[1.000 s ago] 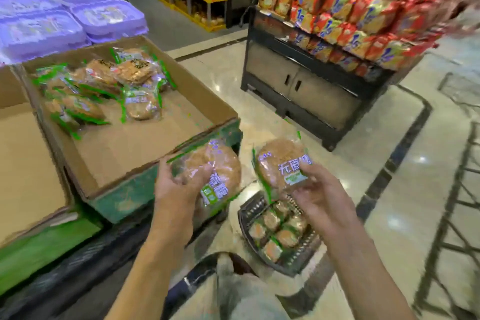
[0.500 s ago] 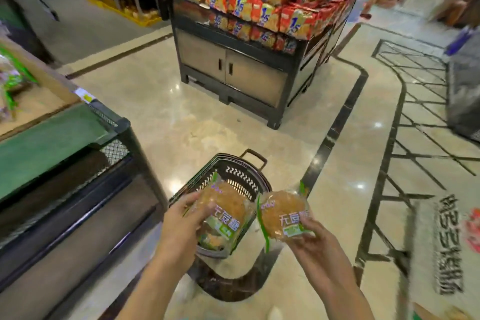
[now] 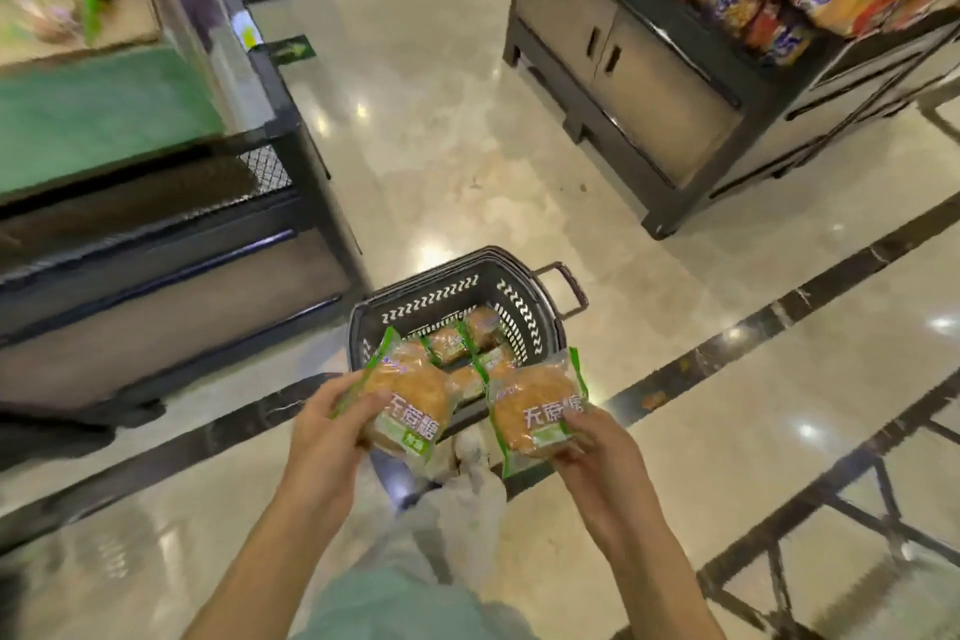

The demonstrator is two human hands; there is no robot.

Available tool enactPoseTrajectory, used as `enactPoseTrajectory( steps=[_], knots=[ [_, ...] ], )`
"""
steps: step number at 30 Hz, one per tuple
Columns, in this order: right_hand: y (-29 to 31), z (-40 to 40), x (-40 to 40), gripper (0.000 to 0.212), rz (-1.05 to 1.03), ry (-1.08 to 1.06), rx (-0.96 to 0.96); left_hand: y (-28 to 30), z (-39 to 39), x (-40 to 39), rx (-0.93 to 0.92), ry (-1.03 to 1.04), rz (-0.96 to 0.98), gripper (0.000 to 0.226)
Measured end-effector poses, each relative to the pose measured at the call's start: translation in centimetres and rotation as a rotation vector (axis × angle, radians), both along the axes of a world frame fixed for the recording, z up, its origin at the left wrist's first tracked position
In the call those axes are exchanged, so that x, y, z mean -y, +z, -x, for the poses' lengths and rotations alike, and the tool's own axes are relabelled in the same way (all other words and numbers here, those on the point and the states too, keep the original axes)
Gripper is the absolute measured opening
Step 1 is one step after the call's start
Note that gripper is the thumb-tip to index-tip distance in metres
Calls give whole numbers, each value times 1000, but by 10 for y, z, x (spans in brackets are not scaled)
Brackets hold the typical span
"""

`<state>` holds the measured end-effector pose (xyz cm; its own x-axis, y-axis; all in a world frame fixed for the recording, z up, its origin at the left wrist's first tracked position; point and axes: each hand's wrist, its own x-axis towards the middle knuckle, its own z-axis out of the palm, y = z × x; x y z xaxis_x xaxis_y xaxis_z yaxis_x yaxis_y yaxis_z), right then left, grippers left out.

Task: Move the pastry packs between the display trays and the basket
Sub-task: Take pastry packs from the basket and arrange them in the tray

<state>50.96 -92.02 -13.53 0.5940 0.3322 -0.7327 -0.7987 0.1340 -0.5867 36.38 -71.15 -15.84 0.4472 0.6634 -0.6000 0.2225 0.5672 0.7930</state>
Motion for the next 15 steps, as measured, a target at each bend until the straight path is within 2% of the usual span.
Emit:
enactPoseTrajectory(
  steps=[3,9,13,15],
  knots=[
    [-19,-46,-18,22,146,155,38,-25,-28,-7,-19,141,67,34],
    [-74,-138,-59,13,347,440,93,-81,-91,-31,-82,394,158,33],
    [-144,-199,-94,24,486,628,116,-125,-119,-44,-105,462,200,38],
    [-190,-223,-115,33,526,789,170,-157,-133,-50,-142,496,191,40]
  ],
)
